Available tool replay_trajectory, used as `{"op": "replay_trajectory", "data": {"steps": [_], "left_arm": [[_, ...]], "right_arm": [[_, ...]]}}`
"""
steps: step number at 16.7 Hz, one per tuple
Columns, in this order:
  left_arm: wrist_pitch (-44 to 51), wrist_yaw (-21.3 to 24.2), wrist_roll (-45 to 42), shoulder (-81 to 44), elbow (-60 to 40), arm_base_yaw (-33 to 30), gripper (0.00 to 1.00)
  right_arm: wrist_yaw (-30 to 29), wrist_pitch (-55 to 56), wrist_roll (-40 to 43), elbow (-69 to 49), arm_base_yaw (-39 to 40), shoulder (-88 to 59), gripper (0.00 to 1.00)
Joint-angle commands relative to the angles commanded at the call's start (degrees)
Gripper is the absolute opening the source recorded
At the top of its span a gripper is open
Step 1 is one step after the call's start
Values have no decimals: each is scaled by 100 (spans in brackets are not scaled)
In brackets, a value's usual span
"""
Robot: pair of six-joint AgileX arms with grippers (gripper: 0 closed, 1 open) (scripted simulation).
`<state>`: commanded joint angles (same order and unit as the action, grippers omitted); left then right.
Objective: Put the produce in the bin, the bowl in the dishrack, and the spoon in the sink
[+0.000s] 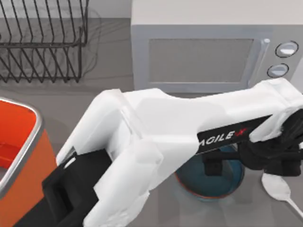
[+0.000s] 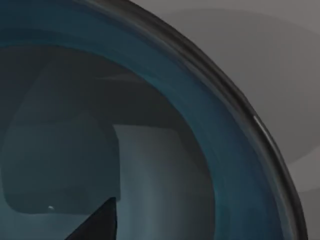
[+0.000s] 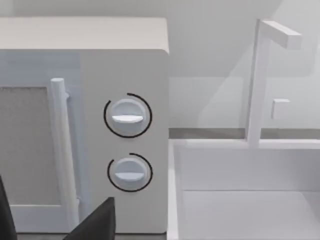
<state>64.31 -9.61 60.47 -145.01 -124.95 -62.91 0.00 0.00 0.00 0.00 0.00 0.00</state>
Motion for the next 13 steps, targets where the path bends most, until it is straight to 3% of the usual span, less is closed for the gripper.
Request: {"op": "replay_trajectory", "data": {"steps": [12, 13], "left_arm": [[0, 0, 0, 0, 0, 0, 2], [0, 0, 0, 0, 0, 0, 0]], "right_arm": [[0, 0, 0, 0, 0, 0, 100], [0, 0, 0, 0, 0, 0, 100]]}}
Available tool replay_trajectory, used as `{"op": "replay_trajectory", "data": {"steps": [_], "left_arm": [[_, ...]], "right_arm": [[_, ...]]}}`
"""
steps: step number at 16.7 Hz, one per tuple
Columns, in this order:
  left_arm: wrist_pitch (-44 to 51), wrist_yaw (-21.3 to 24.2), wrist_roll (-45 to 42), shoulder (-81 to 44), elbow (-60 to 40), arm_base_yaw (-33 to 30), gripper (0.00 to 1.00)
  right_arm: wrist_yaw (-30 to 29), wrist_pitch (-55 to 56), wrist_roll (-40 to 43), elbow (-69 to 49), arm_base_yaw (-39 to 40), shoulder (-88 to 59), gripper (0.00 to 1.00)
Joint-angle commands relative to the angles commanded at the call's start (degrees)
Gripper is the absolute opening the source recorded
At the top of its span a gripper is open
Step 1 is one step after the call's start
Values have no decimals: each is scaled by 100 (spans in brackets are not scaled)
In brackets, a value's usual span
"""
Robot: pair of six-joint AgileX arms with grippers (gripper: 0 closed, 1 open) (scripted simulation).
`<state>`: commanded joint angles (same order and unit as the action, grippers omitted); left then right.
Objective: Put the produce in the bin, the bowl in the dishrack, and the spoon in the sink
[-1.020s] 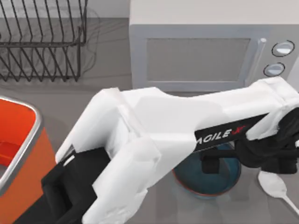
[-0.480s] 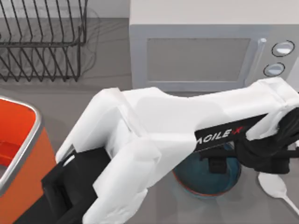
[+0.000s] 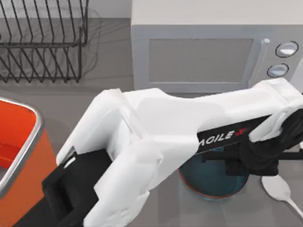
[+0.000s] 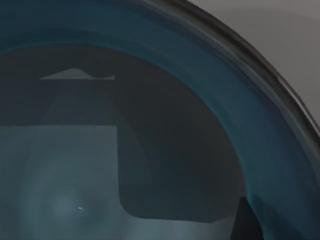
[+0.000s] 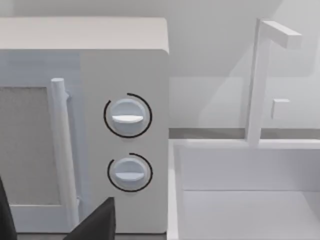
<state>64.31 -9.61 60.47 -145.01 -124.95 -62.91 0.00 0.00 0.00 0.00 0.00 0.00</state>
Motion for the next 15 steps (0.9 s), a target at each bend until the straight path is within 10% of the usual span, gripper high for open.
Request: {"op": "replay_trajectory", "data": {"steps": [15], "left_arm": [[1113, -32, 44, -373, -1323, -41, 0]], "right_arm": [[0, 0, 0, 0, 0, 0, 100]]}}
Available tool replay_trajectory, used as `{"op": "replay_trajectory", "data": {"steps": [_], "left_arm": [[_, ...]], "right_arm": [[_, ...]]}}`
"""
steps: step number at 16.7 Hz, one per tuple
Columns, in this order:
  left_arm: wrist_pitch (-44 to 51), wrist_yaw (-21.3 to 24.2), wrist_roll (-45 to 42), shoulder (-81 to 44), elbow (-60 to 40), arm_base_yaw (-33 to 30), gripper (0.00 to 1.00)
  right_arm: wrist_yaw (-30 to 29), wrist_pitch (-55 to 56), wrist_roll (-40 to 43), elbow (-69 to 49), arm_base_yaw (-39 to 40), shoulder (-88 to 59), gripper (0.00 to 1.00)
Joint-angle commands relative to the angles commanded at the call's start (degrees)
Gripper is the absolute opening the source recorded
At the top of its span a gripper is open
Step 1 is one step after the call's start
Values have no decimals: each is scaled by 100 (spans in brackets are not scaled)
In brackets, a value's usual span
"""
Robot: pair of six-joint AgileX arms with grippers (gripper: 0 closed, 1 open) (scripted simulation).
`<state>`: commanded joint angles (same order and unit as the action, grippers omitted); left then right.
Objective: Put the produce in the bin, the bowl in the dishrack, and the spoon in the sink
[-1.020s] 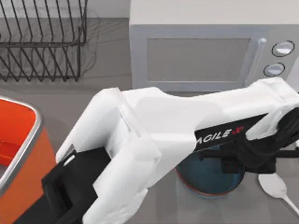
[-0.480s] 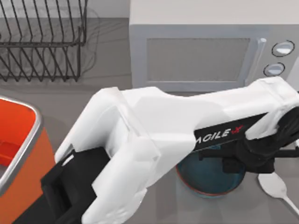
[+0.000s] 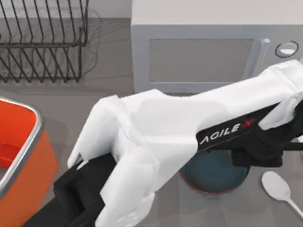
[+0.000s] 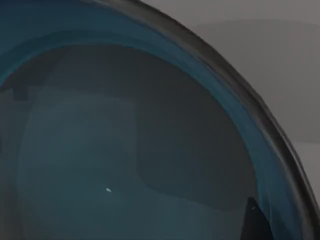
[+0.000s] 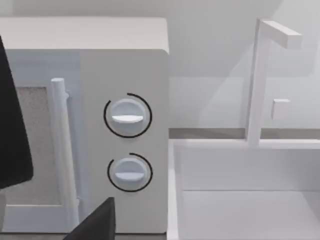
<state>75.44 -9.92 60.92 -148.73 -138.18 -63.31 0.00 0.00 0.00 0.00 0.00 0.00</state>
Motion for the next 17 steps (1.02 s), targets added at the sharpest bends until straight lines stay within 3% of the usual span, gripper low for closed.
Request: {"op": "replay_trajectory", "data": {"steps": [7, 17], "left_arm": [[1834, 33, -44, -510, -2541, -22, 0], [1812, 25, -158, -192, -2637, 83, 0]], "right_arm": [[0, 0, 0, 0, 0, 0, 100], [0, 0, 0, 0, 0, 0, 100]]}}
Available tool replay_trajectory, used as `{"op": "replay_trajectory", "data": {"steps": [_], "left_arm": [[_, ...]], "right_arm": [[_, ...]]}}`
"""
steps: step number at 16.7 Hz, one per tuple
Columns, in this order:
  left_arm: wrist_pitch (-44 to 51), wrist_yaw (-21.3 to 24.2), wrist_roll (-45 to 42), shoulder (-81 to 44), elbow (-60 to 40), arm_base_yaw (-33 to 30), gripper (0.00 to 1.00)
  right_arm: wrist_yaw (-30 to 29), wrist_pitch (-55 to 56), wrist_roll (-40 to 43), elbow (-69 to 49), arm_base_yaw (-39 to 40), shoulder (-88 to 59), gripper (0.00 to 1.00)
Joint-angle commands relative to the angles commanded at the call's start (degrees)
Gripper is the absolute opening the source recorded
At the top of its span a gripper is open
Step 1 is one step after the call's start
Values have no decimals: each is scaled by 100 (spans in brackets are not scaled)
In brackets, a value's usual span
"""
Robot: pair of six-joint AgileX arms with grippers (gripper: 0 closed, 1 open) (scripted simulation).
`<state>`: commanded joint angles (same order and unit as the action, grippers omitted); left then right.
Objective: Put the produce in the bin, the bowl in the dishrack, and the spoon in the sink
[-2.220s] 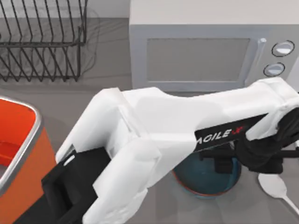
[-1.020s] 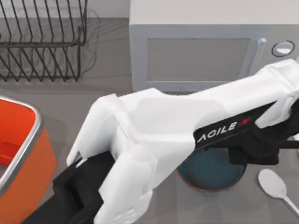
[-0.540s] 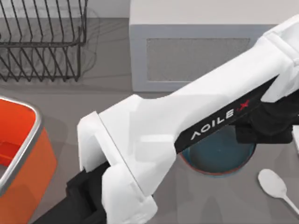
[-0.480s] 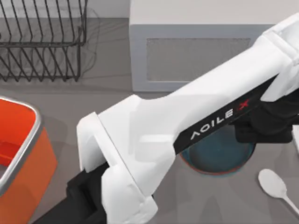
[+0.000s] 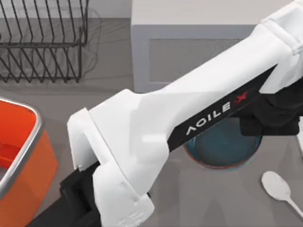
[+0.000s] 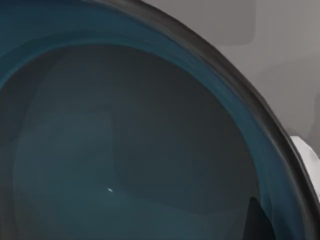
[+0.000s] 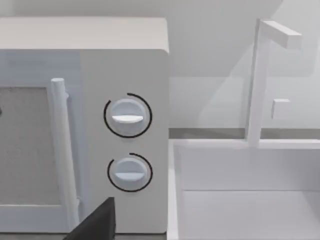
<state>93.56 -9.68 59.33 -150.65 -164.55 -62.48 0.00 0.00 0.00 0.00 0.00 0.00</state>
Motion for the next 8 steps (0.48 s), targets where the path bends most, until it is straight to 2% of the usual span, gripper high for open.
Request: {"op": "replay_trajectory", "data": {"steps": [4, 8], "left_arm": [[-1013, -30, -419, 1278, 806, 595, 0], [-2618, -34, -1113, 3337, 2181, 1632, 0]], "right_arm": [[0, 0, 0, 0, 0, 0, 100], [0, 0, 0, 0, 0, 0, 100]]}}
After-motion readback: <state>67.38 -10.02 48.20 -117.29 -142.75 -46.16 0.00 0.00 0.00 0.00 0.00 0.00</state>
